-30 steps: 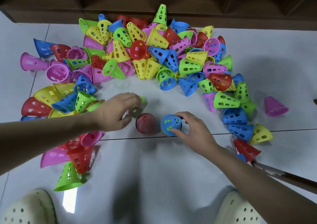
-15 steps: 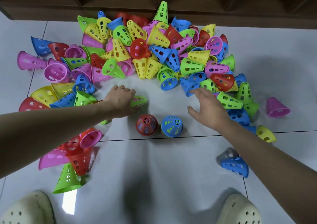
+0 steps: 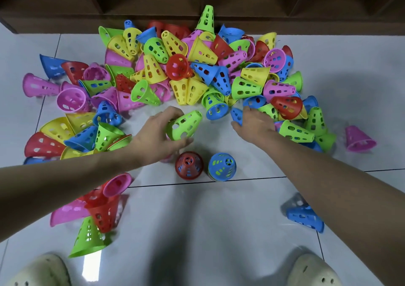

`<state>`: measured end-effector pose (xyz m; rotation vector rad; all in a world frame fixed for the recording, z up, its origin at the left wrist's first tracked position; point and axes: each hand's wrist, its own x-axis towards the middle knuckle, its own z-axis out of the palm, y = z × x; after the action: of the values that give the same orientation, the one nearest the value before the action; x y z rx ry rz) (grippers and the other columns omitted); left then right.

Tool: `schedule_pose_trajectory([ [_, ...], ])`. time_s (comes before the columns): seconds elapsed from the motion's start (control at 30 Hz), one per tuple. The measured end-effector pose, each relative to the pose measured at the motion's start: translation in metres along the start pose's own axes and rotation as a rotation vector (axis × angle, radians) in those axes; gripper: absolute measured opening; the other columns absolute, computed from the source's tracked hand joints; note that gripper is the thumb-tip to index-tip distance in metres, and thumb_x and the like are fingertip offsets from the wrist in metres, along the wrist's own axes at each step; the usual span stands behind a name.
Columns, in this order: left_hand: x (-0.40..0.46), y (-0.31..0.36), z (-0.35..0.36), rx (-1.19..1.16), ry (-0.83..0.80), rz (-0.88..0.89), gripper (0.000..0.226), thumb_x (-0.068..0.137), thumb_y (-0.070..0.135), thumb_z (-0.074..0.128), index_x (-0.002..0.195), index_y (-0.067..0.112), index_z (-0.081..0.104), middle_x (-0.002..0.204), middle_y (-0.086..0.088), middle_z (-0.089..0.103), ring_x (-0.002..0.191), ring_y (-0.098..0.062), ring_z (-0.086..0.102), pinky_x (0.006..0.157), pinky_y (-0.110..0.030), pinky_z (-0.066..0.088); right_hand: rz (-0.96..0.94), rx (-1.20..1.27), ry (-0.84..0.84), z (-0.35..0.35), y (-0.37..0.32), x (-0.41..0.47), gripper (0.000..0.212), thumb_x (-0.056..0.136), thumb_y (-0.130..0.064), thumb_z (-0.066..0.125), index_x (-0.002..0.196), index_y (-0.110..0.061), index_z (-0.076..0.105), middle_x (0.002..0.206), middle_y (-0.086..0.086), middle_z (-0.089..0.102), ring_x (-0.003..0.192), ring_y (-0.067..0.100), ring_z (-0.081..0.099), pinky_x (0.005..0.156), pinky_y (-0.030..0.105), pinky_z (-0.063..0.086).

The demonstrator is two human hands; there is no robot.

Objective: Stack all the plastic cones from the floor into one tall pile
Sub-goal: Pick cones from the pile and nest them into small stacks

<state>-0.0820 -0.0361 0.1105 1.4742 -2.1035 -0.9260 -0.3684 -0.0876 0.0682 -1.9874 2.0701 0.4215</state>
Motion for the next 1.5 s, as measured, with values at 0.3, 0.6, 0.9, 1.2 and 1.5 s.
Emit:
schedule_pose_trajectory([
  [0.3, -0.046, 0.025, 0.005, -0.189, 0.048, 0.105, 0.05, 0.084, 0.049, 0.071, 0.115, 0.015, 0.05, 0.105, 0.014, 0.052, 0.086, -0.008, 0.056, 0.072, -0.016, 0.042, 0.035, 0.066, -0.002, 0.007, 0.007, -0.024, 0.046, 0.086, -0.048, 0.062, 0.109, -0.009, 0.054, 0.108, 0.012, 0.063, 0.101, 0.035, 0.06, 0.075, 0.036, 0.039],
  [0.6, -0.058, 0.012, 0.023, -0.179, -0.106, 0.07, 0.053, 0.083, 0.056, 0.069, 0.117, 0.022, 0.047, 0.106, 0.008, 0.058, 0.1, -0.012, 0.063, 0.079, -0.039, 0.056, -0.083, 0.749, 0.342, -0.007, 0.017, -0.087, 0.048, 0.077, -0.045, 0.074, 0.116, -0.019, 0.064, 0.107, 0.0, 0.053, 0.105, 0.022, 0.052, 0.095, 0.035, 0.044],
  [0.9, -0.053, -0.006, 0.033, -0.074, -0.21, 0.038, 0.054, 0.082, 0.047, 0.072, 0.124, 0.028, 0.044, 0.122, 0.008, 0.062, 0.112, -0.008, 0.06, 0.094, -0.037, 0.053, -0.285, 0.968, 0.41, -0.026, -0.003, -0.156, 0.042, 0.08, -0.026, 0.078, 0.117, -0.015, 0.063, 0.106, -0.009, 0.062, 0.101, 0.005, 0.058, 0.087, 0.014, 0.042],
  [1.2, -0.053, -0.016, 0.036, 0.128, -0.221, 0.168, 0.07, 0.083, 0.04, 0.079, 0.141, 0.018, 0.046, 0.138, 0.002, 0.055, 0.124, -0.009, 0.05, 0.104, -0.009, 0.031, -0.35, 0.903, 0.378, 0.001, -0.016, -0.16, 0.047, 0.078, -0.028, 0.076, 0.123, -0.019, 0.064, 0.114, -0.004, 0.055, 0.11, 0.017, 0.054, 0.095, 0.025, 0.044],
  [1.5, -0.055, -0.05, 0.012, 0.497, 0.019, 0.073, 0.061, 0.081, 0.042, 0.063, 0.134, 0.013, 0.053, 0.14, -0.008, 0.053, 0.128, -0.03, 0.05, 0.107, -0.046, 0.03, -0.337, 0.784, 0.247, 0.032, -0.015, -0.154, 0.044, 0.08, -0.03, 0.074, 0.12, -0.024, 0.057, 0.114, -0.018, 0.056, 0.105, 0.006, 0.055, 0.096, 0.029, 0.044],
])
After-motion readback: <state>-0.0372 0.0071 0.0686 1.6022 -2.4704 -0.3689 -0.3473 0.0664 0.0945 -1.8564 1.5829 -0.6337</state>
